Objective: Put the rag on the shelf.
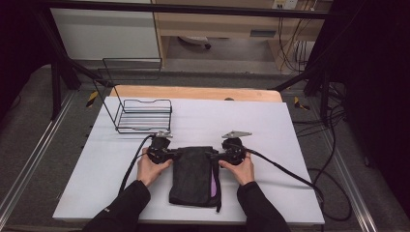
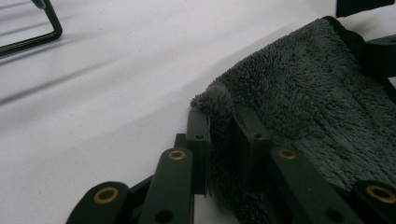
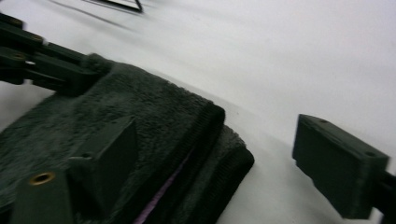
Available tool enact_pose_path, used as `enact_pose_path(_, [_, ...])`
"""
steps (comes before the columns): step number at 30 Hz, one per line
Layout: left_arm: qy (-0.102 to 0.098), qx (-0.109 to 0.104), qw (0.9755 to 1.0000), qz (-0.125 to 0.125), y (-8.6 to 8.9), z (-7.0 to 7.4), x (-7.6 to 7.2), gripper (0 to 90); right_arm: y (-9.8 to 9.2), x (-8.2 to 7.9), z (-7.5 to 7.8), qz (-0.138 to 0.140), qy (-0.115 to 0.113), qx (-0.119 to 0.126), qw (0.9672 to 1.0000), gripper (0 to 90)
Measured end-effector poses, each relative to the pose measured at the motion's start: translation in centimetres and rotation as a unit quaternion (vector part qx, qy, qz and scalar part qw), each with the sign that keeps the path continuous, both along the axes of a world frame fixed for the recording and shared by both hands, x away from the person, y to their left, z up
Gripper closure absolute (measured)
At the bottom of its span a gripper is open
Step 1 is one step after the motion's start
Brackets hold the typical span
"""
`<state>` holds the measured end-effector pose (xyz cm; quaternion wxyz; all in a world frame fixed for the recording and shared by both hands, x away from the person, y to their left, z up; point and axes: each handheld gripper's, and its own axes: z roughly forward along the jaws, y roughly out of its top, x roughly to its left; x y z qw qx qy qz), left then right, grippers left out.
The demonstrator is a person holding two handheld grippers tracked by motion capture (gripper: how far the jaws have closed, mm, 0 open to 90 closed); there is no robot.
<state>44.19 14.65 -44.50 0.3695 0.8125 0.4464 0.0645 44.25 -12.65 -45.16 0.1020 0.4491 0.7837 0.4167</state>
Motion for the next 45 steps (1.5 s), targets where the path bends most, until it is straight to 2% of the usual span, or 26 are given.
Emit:
enact_pose_path(1, [-0.001, 0.001, 1.0, 0.0, 0.0, 0.0, 0.0, 76.8, 0.0, 0.0, -0.1, -0.002, 0.003, -0.011, 0.9999, 21.3])
enact_pose_path(4, [-0.008, 0.005, 1.0, -0.001, -0.2, 0.0, -0.2, 76.7, 0.1, -0.1, -0.3, -0.002, 0.008, -0.014, 0.9999, 26.3])
enact_pose_path(11, [-0.012, 0.007, 0.9999, -0.004, -0.1, 0.0, -0.2, 76.6, 0.2, -0.6, -0.2, 0.005, 0.027, 0.001, 0.9996, 46.9])
enact_pose_path(15, [-0.011, 0.003, 0.9999, -0.005, -0.1, 0.0, -0.2, 76.7, 0.3, -0.8, -0.2, 0.007, 0.05, 0.019, 0.9986, 60.8])
enact_pose_path(19, [-0.013, 0.005, 0.9999, -0.007, 0.0, 0.0, -0.2, 77.2, 0.3, -0.8, -0.1, 0.009, 0.065, 0.03, 0.9974, 69.6])
enact_pose_path(26, [-0.005, -0.01, 0.9999, -0.006, 0.3, 0.3, -0.2, 79.6, 0.3, -0.8, 0.1, 0.007, 0.067, 0.038, 0.997, 73.7])
enact_pose_path(32, [-0.019, -0.032, 0.9993, -0.009, 1.0, 1.5, -0.6, 80.4, 0.1, -1.1, 0.7, 0.007, 0.057, 0.048, 0.9972, 74.6])
enact_pose_path(40, [-0.046, -0.038, 0.998, -0.019, 1.3, 3.4, -1.5, 80.4, 0.1, -1.8, 2.3, 0.015, 0.029, 0.058, 0.9977, 74.7])
enact_pose_path(45, [-0.063, -0.046, 0.9968, -0.021, 1.5, 4.6, -2.1, 80.7, -0.2, -2.4, 3.4, 0.019, 0.014, 0.075, 0.997, 74.8])
